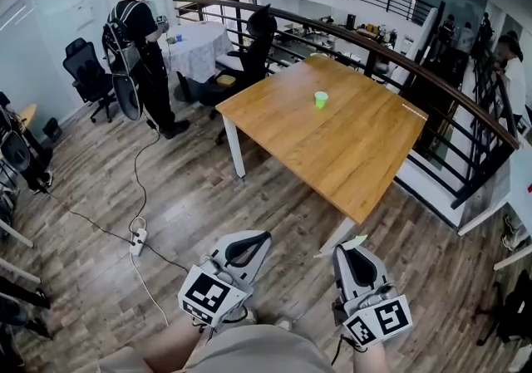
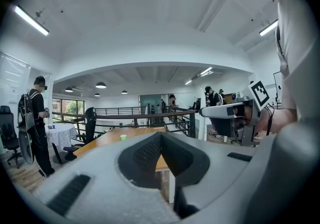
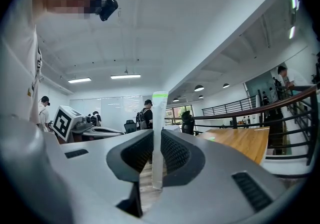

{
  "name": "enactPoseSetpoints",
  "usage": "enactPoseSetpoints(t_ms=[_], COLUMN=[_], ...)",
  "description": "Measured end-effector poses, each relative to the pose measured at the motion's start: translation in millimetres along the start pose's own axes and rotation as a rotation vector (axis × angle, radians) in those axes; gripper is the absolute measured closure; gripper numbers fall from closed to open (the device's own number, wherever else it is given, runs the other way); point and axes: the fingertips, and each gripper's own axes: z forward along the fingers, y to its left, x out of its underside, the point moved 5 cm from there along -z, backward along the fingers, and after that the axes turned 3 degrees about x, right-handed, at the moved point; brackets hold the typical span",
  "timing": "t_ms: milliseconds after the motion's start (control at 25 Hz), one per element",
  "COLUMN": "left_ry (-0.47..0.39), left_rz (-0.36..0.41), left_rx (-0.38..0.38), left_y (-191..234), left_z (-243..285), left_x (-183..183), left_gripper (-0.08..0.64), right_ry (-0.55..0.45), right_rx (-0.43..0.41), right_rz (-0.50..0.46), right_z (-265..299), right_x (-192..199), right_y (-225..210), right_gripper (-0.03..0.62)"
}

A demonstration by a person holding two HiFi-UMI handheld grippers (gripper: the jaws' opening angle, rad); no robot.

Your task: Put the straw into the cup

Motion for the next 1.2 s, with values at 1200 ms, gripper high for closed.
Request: enactPoseSetpoints(t_ms=[1200], left_ry=[0.006], left_rz=[0.043], left_rx=[-0.006], left_y=[-33], left_z=[46], left_x=[22], left_gripper=[0.546], right_ry=[-0.022], right_rx=[0.026], right_rz=[-0.041], right_z=[-15], right_x=[17], right_y=[-48], right_gripper=[0.543])
